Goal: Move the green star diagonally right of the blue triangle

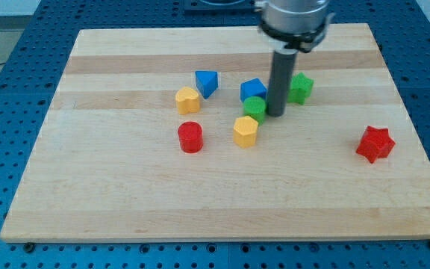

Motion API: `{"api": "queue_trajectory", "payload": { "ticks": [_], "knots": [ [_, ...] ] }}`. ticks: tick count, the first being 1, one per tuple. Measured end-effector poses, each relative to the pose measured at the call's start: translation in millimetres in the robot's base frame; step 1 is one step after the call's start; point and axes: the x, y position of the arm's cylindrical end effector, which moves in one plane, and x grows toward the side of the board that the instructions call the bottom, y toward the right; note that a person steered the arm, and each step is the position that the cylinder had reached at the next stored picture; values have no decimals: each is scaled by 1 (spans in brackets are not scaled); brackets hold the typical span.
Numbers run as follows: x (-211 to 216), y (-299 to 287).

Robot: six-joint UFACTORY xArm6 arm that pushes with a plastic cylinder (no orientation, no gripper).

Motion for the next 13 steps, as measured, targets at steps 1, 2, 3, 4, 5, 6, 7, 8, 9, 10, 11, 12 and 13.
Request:
{"api": "queue_trajectory", "payload": {
  "ticks": [1, 2, 3, 4, 5, 6, 7, 8, 9, 10, 11, 12, 13],
  "knots": [
    [0, 39],
    [-3, 130],
    [-26, 102],
    [-42, 39],
    [-80, -3],
    [-107, -65],
    [-120, -18],
    [-120, 44],
    [-173, 65],
    [-167, -27],
    [-149, -80],
    [-181, -1],
    [-155, 27]
  ]
}}
